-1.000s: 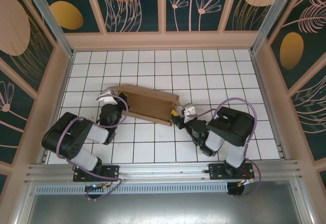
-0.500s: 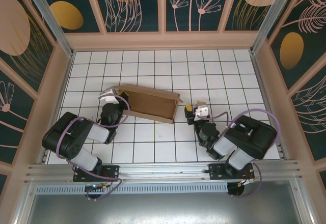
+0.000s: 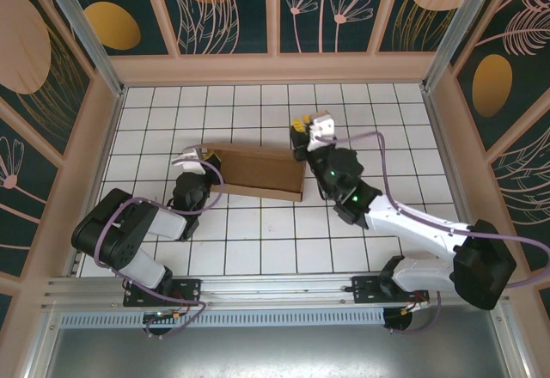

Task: Fold the paper box

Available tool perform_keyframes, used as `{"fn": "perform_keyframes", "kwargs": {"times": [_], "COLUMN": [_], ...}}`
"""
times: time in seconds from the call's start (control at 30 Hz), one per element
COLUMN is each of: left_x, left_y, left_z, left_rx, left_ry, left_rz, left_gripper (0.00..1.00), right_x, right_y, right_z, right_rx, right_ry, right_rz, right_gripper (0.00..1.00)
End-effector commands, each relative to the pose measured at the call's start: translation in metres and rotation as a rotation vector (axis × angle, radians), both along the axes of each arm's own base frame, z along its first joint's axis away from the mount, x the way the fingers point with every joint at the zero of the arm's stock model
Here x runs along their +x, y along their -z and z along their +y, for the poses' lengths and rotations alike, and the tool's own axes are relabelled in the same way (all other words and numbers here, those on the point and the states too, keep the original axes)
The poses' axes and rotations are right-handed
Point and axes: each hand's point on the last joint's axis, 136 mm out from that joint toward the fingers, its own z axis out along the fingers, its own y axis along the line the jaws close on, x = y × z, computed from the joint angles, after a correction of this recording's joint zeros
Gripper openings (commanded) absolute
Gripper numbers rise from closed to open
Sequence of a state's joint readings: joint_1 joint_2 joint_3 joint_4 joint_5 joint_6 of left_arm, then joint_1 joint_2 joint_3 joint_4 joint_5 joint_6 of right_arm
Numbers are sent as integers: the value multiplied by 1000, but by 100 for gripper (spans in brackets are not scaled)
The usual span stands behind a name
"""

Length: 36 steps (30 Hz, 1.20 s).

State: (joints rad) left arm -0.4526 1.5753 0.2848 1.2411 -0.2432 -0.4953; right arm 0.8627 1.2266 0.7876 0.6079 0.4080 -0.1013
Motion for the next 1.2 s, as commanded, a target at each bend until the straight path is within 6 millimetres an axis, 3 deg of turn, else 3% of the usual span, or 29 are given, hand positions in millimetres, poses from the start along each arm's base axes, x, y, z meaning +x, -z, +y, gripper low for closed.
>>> {"fn": "perform_keyframes", "kwargs": {"times": [0.0, 0.1, 0.2, 0.3, 0.43, 0.57, 0.77, 0.93, 1.17], "left_x": [-4, 1, 7, 9, 6, 3, -5, -24, -53], "left_y": [20, 15, 15, 21, 24, 29, 20, 14, 22], "left_z": [-14, -25, -34, -35, -35, -26, -25, -32, -10], "left_rx": [71, 96, 88, 55, 8, -21, -63, -86, -68], "left_ry": [60, 82, 98, 90, 87, 34, 34, 115, 67], "left_rz": [60, 35, 32, 70, 128, 196, 240, 294, 364], "left_gripper": [0, 0, 3, 9, 36, 52, 54, 54, 51], "right_x": [-7, 1, 12, 10, 4, 5, 9, 7, 7], "right_y": [55, 73, 106, 140, 167, 173, 180, 189, 212], "right_z": [45, 64, 65, 66, 60, 52, 47, 44, 37], "right_rx": [-129, -153, -179, -196, -209, -199, -228, -221, -215], "right_ry": [-210, -233, -176, -163, -132, -101, -81, -105, -129], "right_rz": [271, 384, 478, 563, 591, 578, 574, 586, 635], "right_gripper": [19, 12, 10, 10, 10, 11, 16, 16, 16]}}
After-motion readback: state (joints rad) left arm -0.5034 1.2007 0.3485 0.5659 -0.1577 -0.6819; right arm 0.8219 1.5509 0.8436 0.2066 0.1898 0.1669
